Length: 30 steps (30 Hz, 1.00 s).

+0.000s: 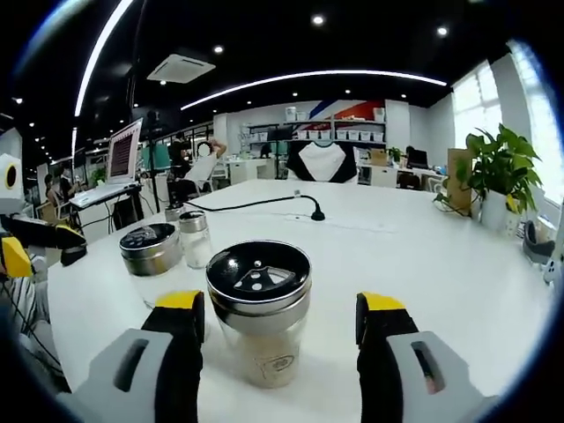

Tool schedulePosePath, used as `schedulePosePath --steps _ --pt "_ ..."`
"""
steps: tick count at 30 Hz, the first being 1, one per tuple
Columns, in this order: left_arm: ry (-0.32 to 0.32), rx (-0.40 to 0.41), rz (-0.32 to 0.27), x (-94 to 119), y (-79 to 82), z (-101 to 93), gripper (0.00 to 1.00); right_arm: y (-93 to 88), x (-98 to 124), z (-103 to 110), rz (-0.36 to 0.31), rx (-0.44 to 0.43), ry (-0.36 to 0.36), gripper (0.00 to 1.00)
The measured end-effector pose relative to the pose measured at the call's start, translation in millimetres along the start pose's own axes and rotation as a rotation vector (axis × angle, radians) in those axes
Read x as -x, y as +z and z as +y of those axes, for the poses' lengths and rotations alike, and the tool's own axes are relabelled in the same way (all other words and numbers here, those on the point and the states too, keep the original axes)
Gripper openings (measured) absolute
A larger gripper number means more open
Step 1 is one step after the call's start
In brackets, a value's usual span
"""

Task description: Rotate the seasoning bottle until the label or dispensing opening points toward the visible target arrow and the bottle remains upright within the marked orientation range

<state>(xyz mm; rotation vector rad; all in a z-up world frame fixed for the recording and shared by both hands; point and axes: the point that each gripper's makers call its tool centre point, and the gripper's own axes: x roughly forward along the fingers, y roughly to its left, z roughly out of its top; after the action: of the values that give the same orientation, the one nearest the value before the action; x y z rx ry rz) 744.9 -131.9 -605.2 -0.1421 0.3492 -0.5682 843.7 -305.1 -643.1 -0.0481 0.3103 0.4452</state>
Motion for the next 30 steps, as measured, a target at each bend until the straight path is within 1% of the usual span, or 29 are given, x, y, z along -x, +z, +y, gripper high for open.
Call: schedulePosePath --steps 2,5,6,8,9,10,12,14,16,19,23,26,28,30 --pt "0.001 0.001 -0.001 0.4 -0.1 0.3 0.79 4.4 0.2 1.4 -0.019 0.041 0.041 0.72" --pt "0.002 -0.002 -0.006 1.6 1.8 0.7 0.79 11.4 2.5 3.5 -0.048 0.075 0.105 0.72" --pt "0.003 -0.003 -0.008 2.0 2.3 1.0 0.79 12.4 3.2 3.4 -0.047 0.088 0.122 0.72" --pt "0.006 -0.005 -0.012 3.0 3.6 1.9 0.79 12.3 3.3 9.6 -0.040 0.118 0.187 0.74" --pt "0.009 -0.006 -0.015 3.6 4.2 2.6 0.79 11.9 3.8 10.4 -0.035 0.119 0.205 0.74" --pt "0.010 -0.006 -0.016 3.8 4.4 2.9 0.79 12.8 4.2 9.2 -0.039 0.111 0.204 0.74" --pt "0.014 -0.004 -0.019 4.2 4.8 4.0 0.79 14.7 5.1 13.5 -0.051 0.097 0.251 0.73" --pt "0.016 -0.003 -0.021 4.7 5.3 4.3 0.79 13.7 5.2 15.8 -0.043 0.091 0.291 0.71" --pt "0.013 -0.006 -0.022 4.9 5.8 3.3 0.79 12.6 5.2 15.4 -0.035 0.107 0.304 0.71" --pt "0.008 -0.016 -0.021 6.0 6.7 1.2 0.79 10.1 7.4 17.5 -0.023 0.122 0.365 0.71" --pt "0.011 -0.022 -0.027 7.5 8.7 1.7 0.79 6.7 9.2 13.7 -0.019 0.127 0.429 0.69" --pt "0.014 -0.028 -0.030 8.6 10.6 2.1 0.79 4.1 8.8 10.8 -0.006 0.116 0.455 0.67" --pt "0.016 -0.034 -0.028 9.7 12.3 1.4 0.79 -2.7 6.5 7.0 0.040 0.109 0.461 0.65" --pt "0.018 -0.039 -0.030 10.4 13.3 0.8 0.79 -3.9 5.6 6.3 0.043 0.124 0.476 0.63"
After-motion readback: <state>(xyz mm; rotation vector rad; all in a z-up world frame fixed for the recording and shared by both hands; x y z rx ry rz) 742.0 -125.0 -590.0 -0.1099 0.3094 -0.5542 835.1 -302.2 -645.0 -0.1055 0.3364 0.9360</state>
